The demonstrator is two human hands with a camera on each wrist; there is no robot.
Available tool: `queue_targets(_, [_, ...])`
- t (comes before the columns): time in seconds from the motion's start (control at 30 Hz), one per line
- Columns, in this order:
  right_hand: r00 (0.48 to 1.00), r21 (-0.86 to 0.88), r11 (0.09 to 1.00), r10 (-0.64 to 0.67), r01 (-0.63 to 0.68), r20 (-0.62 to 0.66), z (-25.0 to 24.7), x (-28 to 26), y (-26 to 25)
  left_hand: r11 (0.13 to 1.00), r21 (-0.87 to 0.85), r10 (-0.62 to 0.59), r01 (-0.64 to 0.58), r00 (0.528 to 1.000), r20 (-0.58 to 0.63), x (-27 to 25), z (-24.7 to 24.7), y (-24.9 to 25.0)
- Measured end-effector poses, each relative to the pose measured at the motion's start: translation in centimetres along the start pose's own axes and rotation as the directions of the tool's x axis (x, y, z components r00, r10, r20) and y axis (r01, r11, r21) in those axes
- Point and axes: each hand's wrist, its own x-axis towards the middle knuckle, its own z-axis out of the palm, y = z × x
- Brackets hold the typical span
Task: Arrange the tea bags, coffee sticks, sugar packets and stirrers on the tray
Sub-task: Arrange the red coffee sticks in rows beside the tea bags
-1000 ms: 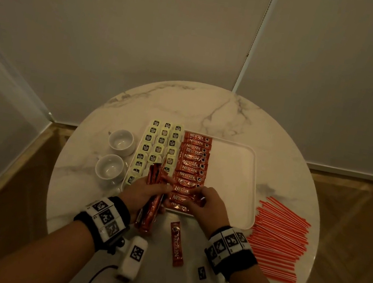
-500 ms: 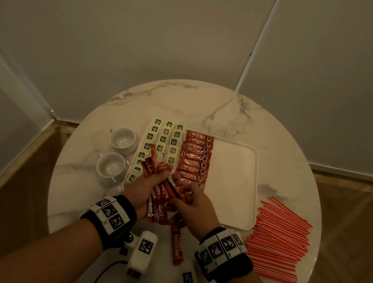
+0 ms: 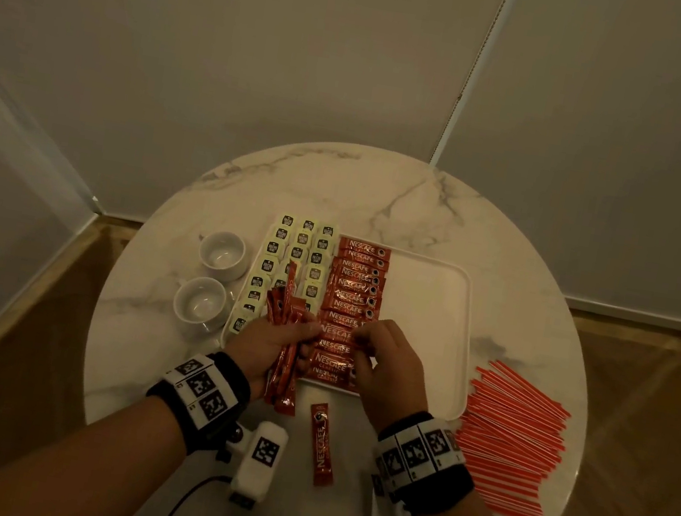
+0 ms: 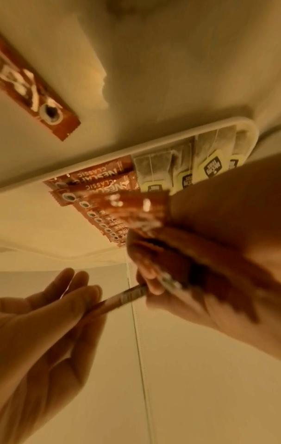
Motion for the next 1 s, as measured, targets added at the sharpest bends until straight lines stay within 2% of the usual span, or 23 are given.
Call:
queue_targets(0.03, [0.999, 0.038, 0.999, 0.023, -0.024, 0.024, 0.0, -0.2, 0.0, 1.000, 0.018, 0.025, -0.025, 1.000, -0.002, 0.1, 0.0, 0.0])
queue_targets(0.1, [0.987, 0.198, 0.968, 0.139, -0.154, 0.086, 0.0, -0.4, -0.1, 0.996, 0.045, 0.076, -0.075, 0.997, -0.017, 0.1, 0.1, 0.1])
queue_targets(0.2, [0.934, 0.390, 0.848, 0.327, -0.358, 0.147, 0.2, -0.3, -0.2, 0.989, 0.068, 0.133, -0.131, 0.991, -0.027, 0.0, 0.0, 0.1])
queue_targets(0.33, [0.901, 0.482, 0.761, 0.383, -0.433, 0.205, -0.2, 0.3, 0.3, 0.982, 0.092, 0.166, -0.166, 0.986, 0.002, 0.0, -0.1, 0.0])
queue_targets(0.43, [0.866, 0.494, 0.712, 0.413, -0.500, 0.281, -0.8, 1.1, 1.1, 0.979, 0.112, 0.175, -0.170, 0.984, -0.040, 0.2, -0.5, -0.3])
queue_targets(0.57, [0.835, 0.424, 0.724, 0.514, -0.545, 0.197, -0.4, 2.1, 4.1, 0.973, 0.171, 0.179, -0.155, 0.975, -0.132, 0.9, -1.5, -0.8])
queue_targets(0.73, [0.795, 0.299, 0.737, 0.565, -0.607, 0.221, 1.0, 1.8, 6.2, 0.972, 0.200, 0.157, -0.122, 0.973, -0.169, 0.9, -1.8, -1.3])
queue_targets(0.9, [0.743, 0.396, 0.638, 0.630, -0.661, 0.225, 2.1, 1.4, 6.5, 0.971, 0.213, 0.149, -0.109, 0.972, -0.181, 1.0, -1.8, -1.6])
queue_targets(1.0, [0.727, 0.415, 0.613, 0.654, -0.672, 0.211, 2.4, 1.6, 6.3, 0.965, 0.239, 0.154, -0.108, 0.971, -0.184, 1.1, -2.0, -1.8])
